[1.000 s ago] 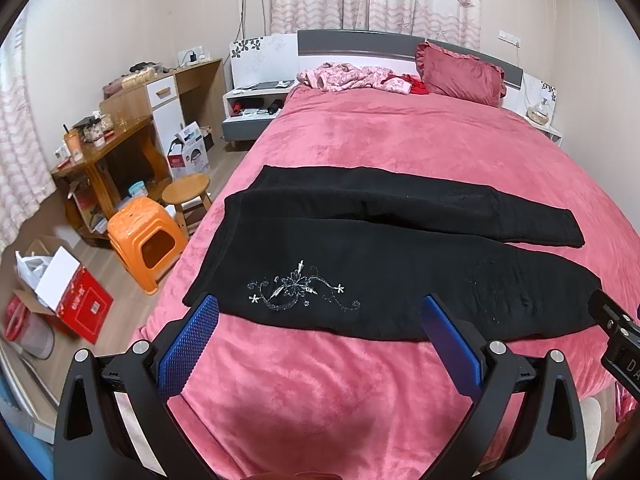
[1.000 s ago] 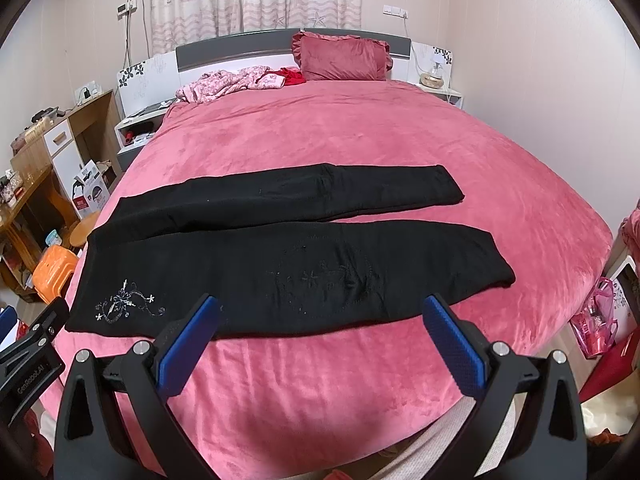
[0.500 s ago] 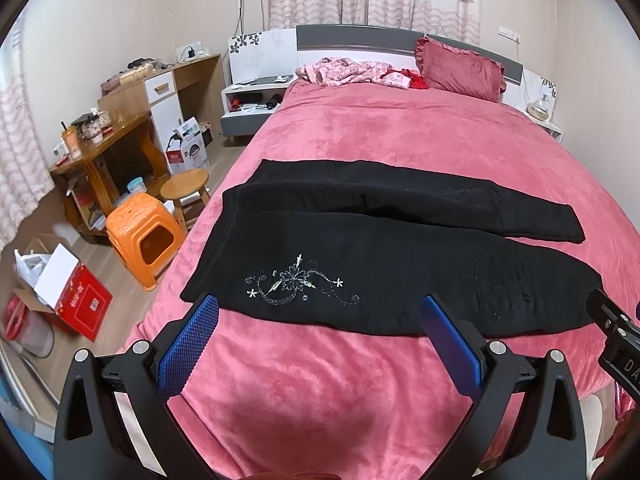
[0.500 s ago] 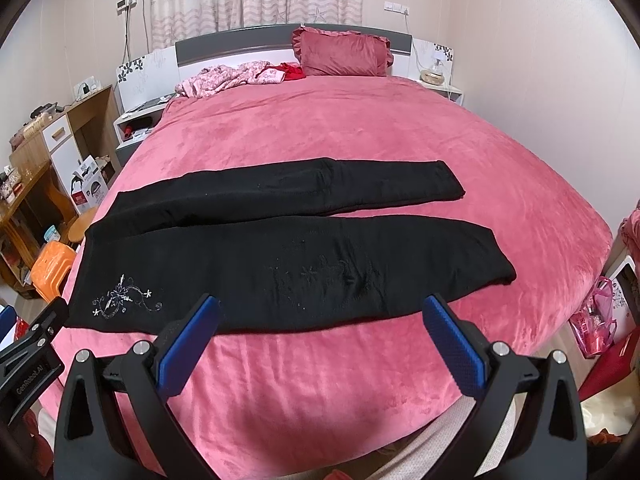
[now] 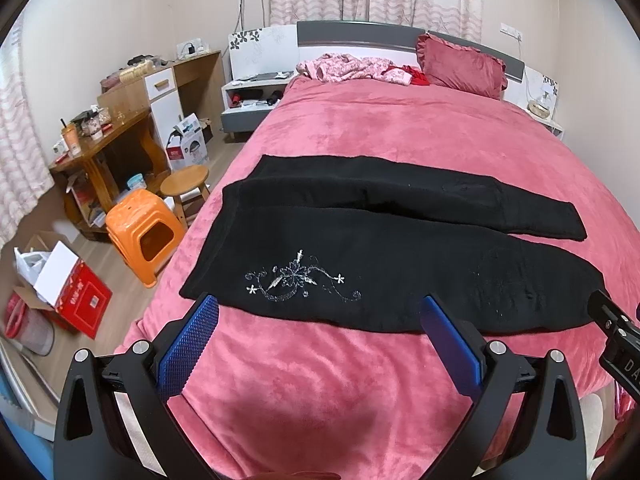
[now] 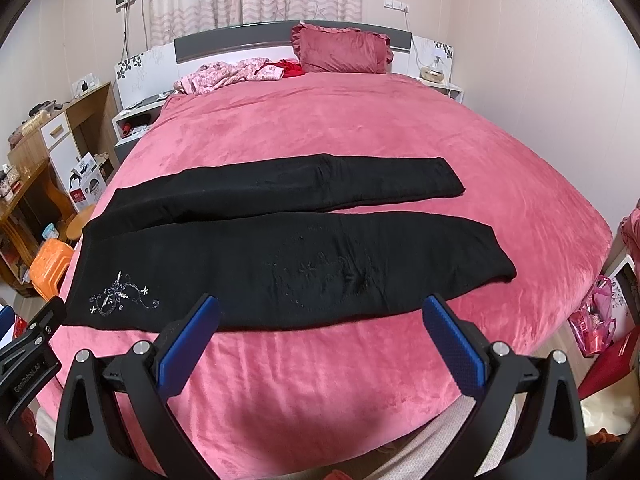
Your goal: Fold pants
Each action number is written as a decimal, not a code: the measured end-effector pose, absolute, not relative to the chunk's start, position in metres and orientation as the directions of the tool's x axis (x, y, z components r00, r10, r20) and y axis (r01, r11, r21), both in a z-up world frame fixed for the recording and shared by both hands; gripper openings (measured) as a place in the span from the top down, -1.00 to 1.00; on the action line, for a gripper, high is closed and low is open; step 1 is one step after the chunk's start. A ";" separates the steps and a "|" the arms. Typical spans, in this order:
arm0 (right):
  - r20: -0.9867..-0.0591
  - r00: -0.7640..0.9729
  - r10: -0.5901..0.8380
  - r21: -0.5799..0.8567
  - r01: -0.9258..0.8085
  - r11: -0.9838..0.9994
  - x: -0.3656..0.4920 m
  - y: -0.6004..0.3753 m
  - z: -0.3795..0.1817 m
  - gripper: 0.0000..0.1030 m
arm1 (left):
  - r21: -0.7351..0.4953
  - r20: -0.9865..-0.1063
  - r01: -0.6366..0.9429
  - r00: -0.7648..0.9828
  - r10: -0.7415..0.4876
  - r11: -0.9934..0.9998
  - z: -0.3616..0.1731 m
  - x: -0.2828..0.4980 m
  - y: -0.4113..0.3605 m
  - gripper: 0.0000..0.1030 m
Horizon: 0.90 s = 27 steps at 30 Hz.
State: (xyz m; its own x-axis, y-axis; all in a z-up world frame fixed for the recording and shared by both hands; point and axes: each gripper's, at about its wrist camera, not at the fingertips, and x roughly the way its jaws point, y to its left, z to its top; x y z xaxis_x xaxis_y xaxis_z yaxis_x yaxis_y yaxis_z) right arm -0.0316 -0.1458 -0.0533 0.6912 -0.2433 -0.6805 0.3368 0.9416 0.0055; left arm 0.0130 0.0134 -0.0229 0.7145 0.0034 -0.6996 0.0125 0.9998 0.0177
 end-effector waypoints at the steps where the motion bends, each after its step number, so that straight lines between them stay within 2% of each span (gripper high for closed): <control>1: -0.682 0.690 -0.243 0.004 0.336 0.942 -0.031 -0.146 -0.055 -0.97 | 0.007 -0.709 0.027 0.706 -0.014 1.000 -0.025 0.014 0.014 -0.94; 5: -0.701 0.684 -0.202 0.036 0.317 0.948 -0.024 -0.154 -0.068 -0.97 | -0.131 -0.763 0.111 0.623 -0.172 0.985 -0.042 0.027 0.025 -0.94; 9: -0.718 0.696 -0.025 0.173 0.213 0.962 -0.010 -0.170 -0.095 -0.97 | -0.391 -0.743 0.054 0.571 -0.349 0.919 -0.068 0.036 0.056 -0.94; 11: -0.749 0.663 0.000 0.193 0.218 0.957 -0.005 -0.178 -0.108 -0.97 | -0.397 -0.754 0.032 0.559 -0.345 0.917 -0.078 0.041 0.056 -0.94; 16: -0.809 0.588 -0.002 0.202 0.280 0.939 0.004 -0.213 -0.136 -0.97 | -0.316 -0.751 0.070 0.592 -0.294 0.946 -0.098 0.047 0.059 -0.94; 20: -0.766 0.641 0.043 0.343 0.352 0.871 -0.003 -0.261 -0.147 -0.97 | -0.387 -0.756 -0.003 0.573 -0.316 0.922 -0.120 0.057 0.084 -0.94; 25: -0.725 0.682 0.095 0.520 0.451 0.725 -0.016 -0.334 -0.172 -0.95 | -0.400 -0.759 -0.111 0.597 -0.261 0.910 -0.138 0.065 0.118 -0.94; 27: -0.687 0.714 0.136 0.612 0.466 0.639 -0.025 -0.362 -0.186 -0.82 | -0.408 -0.749 -0.140 0.616 -0.243 0.902 -0.142 0.066 0.130 -0.94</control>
State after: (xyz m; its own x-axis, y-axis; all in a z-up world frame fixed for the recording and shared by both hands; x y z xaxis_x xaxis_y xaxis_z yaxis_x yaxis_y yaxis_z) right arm -0.0252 -0.3624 -0.1862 0.7141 0.1363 -0.6866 0.4664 0.6387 0.6119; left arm 0.0660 0.1295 -0.1423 0.6158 -0.2433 -0.7494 -0.1395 0.9024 -0.4076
